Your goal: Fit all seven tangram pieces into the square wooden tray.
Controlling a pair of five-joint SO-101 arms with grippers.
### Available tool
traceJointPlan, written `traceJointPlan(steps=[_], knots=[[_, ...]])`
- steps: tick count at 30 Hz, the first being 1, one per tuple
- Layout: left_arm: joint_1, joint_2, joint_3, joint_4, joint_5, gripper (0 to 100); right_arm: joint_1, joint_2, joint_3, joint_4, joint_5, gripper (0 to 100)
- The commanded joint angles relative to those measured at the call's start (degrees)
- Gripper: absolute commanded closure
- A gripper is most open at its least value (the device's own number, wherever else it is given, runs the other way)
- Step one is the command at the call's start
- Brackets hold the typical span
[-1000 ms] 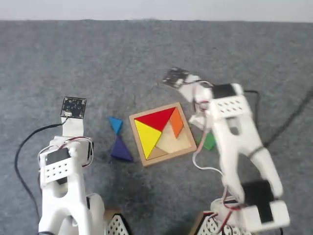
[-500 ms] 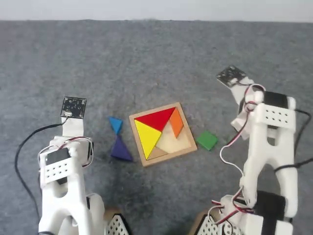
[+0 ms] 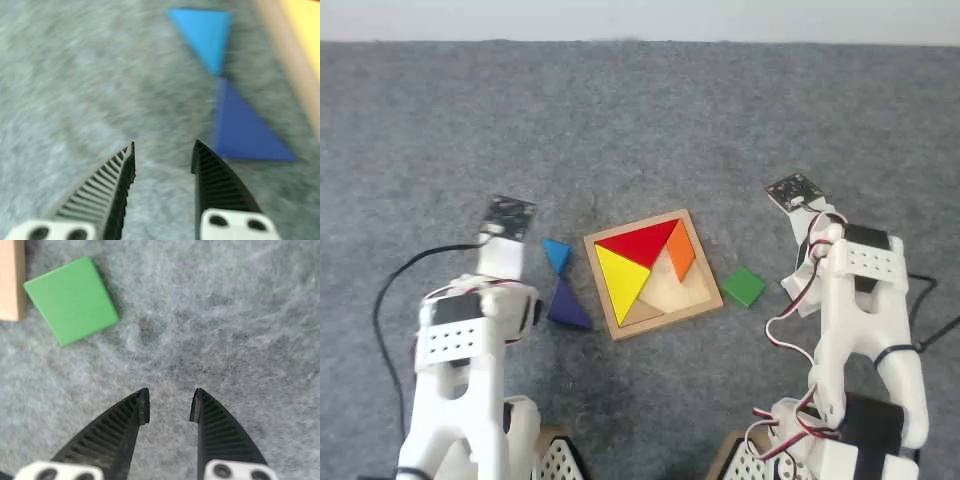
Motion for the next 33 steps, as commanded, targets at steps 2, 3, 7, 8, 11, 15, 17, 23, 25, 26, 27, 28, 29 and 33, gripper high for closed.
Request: traceJointPlan(steps=[2, 3, 7, 8, 11, 15, 17, 23, 25, 26, 27, 28, 29, 33], knots=[[8.7, -1.2, -2.0, 1.1, 0.3, 81, 0.5, -2.5, 2.5, -5.2, -4.7, 84.6], [9.8, -1.2, -1.9, 1.1, 1.8, 81, 0.5, -2.5, 3.5, -6.5, -5.4, 84.6], [10.5, -1.1, -3.2, 1.1, 10.9, 81, 0.5, -2.5, 7.4, -10.7, -6.6, 84.6], [10.6, -1.1, -3.4, 1.2, 12.1, 81, 0.5, -2.5, 8.3, -11.6, -6.6, 84.6], [11.3, -0.4, -3.2, 1.6, 16.4, 81, 0.5, -2.5, 10.3, -13.8, -6.6, 84.7], [11.0, 7.3, -4.1, 0.1, 20.2, 81, 0.5, -2.5, 11.1, -14.5, -6.6, 84.7], [11.0, 13.6, -6.0, -0.1, 20.4, 80, 0.5, -2.5, 11.1, -14.5, -6.7, 84.7], [11.0, 33.8, -18.6, 6.2, 26.4, 75, 0.5, -2.4, 11.1, -14.5, -6.7, 84.7], [10.8, 37.5, -21.1, 7.5, 27.7, 75, 0.5, -2.4, 11.1, -14.6, -6.7, 84.7], [10.9, 38.5, -21.8, 7.6, 27.8, 75, 0.5, -2.4, 11.1, -14.6, -6.7, 84.8], [11.0, 39.1, -22.2, 7.6, 27.9, 75, 0.5, -2.4, 11.1, -14.6, -6.7, 84.8], [11.1, 39.3, -22.3, 7.6, 28.0, 75, 0.5, -2.4, 11.1, -14.6, -6.7, 84.8], [11.3, 39.3, -22.3, 7.6, 28.0, 75, 0.5, -2.4, 11.1, -14.6, -6.7, 84.8], [11.0, 39.3, -22.5, 7.4, 28.0, 75, 0.5, -2.4, 11.1, -14.6, -6.7, 84.9]])
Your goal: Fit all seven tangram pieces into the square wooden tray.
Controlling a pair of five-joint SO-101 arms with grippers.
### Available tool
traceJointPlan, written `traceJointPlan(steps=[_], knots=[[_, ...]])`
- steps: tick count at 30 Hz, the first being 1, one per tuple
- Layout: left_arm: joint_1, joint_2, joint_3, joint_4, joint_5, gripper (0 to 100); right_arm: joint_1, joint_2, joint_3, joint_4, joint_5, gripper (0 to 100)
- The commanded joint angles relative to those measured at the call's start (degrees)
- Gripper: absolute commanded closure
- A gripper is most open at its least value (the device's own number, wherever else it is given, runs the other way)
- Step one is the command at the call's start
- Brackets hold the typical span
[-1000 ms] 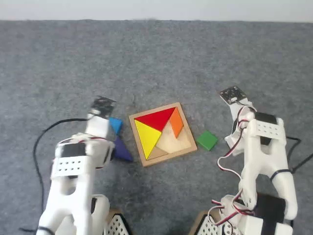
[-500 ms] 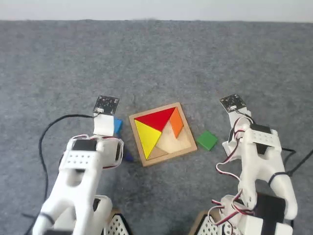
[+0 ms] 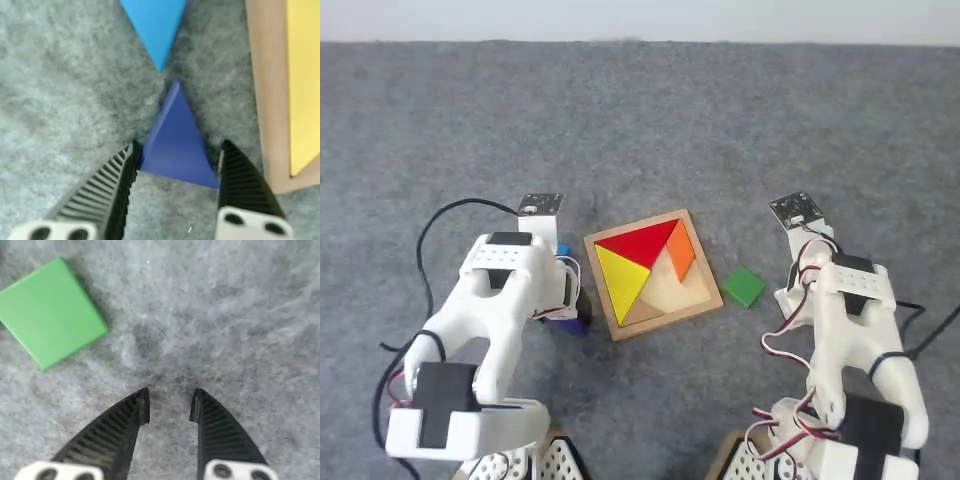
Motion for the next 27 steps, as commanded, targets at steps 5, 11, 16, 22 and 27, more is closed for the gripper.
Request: traceJointPlan(steps=[5, 11, 16, 22, 27], knots=[[0.2, 1.1, -1.6, -1.0, 1.1, 80, 0.6, -3.1, -1.3, -0.2, -3.9, 84.7], [-0.3, 1.1, -1.4, -1.2, 0.6, 80, -2.2, -3.1, -9.4, 8.8, -3.2, 84.7], [-0.3, 1.1, -1.3, -1.1, 0.4, 84, -8.5, -3.1, -14.7, 15.8, 2.2, 84.7], [-0.3, 1.1, -1.1, -1.1, -1.9, 87, -17.7, -2.8, -16.0, 19.8, 11.5, 84.6], [-0.3, 1.1, -1.1, -1.1, -1.9, 87, -22.4, -2.5, -16.1, 19.4, 14.5, 80.1]])
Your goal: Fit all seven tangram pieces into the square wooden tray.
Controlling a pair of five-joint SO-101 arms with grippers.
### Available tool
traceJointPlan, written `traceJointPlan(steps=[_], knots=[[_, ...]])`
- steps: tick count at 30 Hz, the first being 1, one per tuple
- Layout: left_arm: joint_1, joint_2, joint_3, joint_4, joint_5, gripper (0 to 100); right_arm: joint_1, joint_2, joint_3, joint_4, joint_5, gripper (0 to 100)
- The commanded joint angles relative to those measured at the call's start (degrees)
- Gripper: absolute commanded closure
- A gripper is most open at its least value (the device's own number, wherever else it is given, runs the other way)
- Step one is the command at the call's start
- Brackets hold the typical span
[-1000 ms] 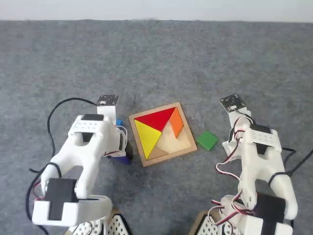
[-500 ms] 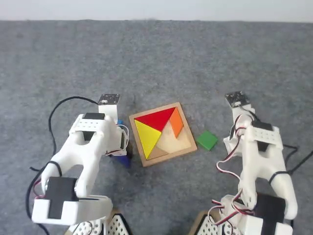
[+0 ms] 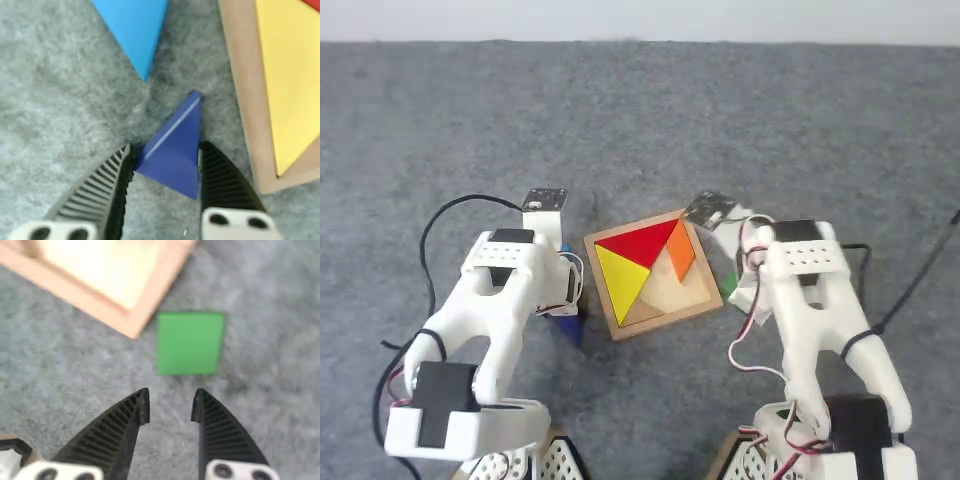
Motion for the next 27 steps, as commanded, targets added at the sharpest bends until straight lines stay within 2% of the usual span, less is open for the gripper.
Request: traceJointPlan(steps=[1, 4, 7, 12, 17, 27], knots=[[-0.7, 1.1, -0.1, -1.1, -0.7, 87, -2.5, -2.5, -3.3, 0.0, 1.8, 78.2], [-0.7, 1.1, -0.1, -1.1, -0.7, 87, -3.1, -2.4, -3.1, -1.8, 1.6, 73.1], [-0.6, 1.1, -0.1, -1.1, -0.8, 92, -2.7, -2.4, -2.9, -3.6, -2.5, 70.5], [-0.4, 1.1, -0.1, -1.1, -2.3, 95, -0.1, -2.4, -0.4, -8.2, -7.2, 70.6], [-0.1, 1.1, -0.2, -1.1, -2.3, 96, 2.7, -2.4, 4.0, -12.8, -7.4, 70.6], [0.5, 1.1, -0.6, -1.0, -2.4, 97, 2.8, -2.4, 6.2, -15.6, -9.0, 70.6]])
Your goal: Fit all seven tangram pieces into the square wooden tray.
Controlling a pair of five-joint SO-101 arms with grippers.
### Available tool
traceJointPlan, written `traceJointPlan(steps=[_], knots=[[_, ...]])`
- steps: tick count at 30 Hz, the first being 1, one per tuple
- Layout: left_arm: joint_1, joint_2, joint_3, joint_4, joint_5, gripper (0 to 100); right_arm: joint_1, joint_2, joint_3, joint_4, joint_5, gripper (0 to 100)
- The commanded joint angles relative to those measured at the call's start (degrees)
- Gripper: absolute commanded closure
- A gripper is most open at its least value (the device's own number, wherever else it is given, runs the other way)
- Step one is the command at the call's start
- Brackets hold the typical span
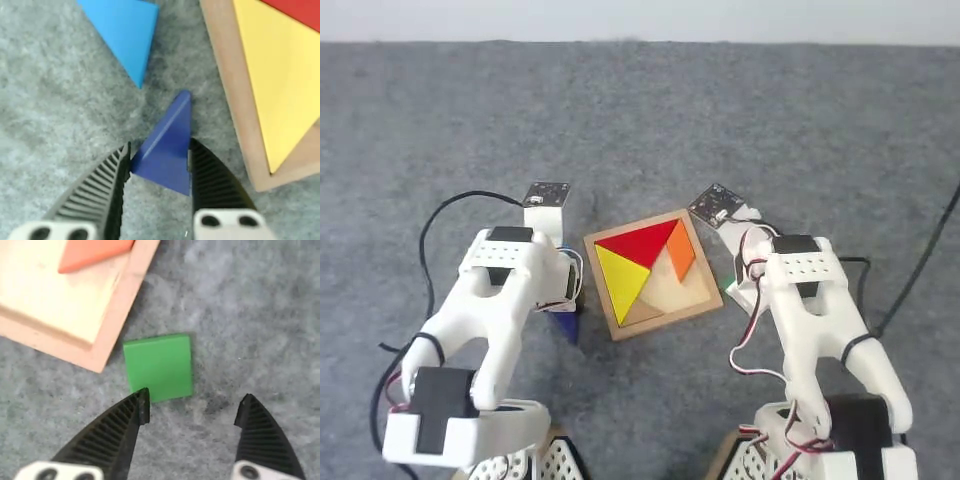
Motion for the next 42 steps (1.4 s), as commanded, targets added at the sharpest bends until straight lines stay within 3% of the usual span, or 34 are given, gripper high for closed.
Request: traceJointPlan(steps=[1, 8, 23, 31, 36, 42], knots=[[1.6, 1.4, 0.2, -1.0, -0.6, 97, 0.7, -2.4, -0.4, -1.7, -2.9, 70.6], [9.9, 1.4, -0.1, -1.1, -0.2, 99, 2.2, -2.4, -0.4, -2.7, -4.7, 70.6], [12.4, 0.7, -2.1, 0.7, -0.1, 99, 2.3, -2.4, -0.4, -3.2, -4.7, 70.6], [14.0, -21.8, -7.7, 10.8, -0.1, 99, 3.3, -3.1, -0.4, -3.3, -8.4, 70.6], [22.5, -28.8, -7.9, 8.4, 0.1, 99, 7.3, -3.1, -2.5, -4.4, -12.7, 70.6], [30.4, -15.8, -10.2, -1.5, 2.1, 99, 11.8, -3.1, -2.8, -7.8, -18.1, 70.6]])
